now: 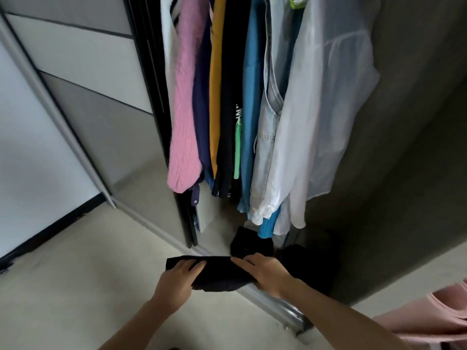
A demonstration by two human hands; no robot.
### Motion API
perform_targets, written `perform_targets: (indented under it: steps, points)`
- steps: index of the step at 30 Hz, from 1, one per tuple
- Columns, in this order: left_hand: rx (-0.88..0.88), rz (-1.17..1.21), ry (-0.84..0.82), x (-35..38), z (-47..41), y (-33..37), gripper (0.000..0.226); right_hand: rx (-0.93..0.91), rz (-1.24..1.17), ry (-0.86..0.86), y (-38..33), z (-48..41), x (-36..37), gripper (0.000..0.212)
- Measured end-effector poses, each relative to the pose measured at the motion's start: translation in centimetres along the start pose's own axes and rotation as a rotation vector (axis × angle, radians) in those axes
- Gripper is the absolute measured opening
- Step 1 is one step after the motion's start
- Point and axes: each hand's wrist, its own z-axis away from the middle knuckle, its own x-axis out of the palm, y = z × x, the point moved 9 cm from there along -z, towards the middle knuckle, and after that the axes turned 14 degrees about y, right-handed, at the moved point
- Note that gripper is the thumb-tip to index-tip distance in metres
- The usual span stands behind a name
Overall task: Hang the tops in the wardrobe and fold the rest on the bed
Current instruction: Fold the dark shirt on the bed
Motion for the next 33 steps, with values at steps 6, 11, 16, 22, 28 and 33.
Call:
perform_targets:
  steps: [6, 11, 16, 22, 28, 33]
  points:
    - [0.117, -0.039, -0.113, 2.0, -3.1, -6.4, 0.102, 0.140, -0.043, -0.060, -0.3, -4.9, 4.7, 0.097]
    - [0.302, -0.080, -0.211, 2.6, -5.3, -9.9, 0.100, 0.245, -0.069, 0.025, -1.4, -7.3, 6.3, 0.090]
    - [0.491, 0.008, -0.291, 4.6, -6.6, -11.3, 0.086, 0.457, -0.124, 0.047, -0.2, -6.8, 8.7, 0.092]
    - [0.636, -0.067, -0.296, 16.0, -9.4, -13.5, 0.074, 0.564, -0.117, 0.038, 5.2, -2.5, 18.3, 0.095]
    - [0.584, 0.062, -0.182, 34.8, -17.7, -14.3, 0.050, 0.561, 0.020, 0.075, 14.0, 0.3, 34.5, 0.075]
    - [0.522, 0.153, 0.247, 40.0, -27.5, -14.3, 0.046, 0.600, 0.101, 0.318, 24.6, -0.4, 39.7, 0.054]
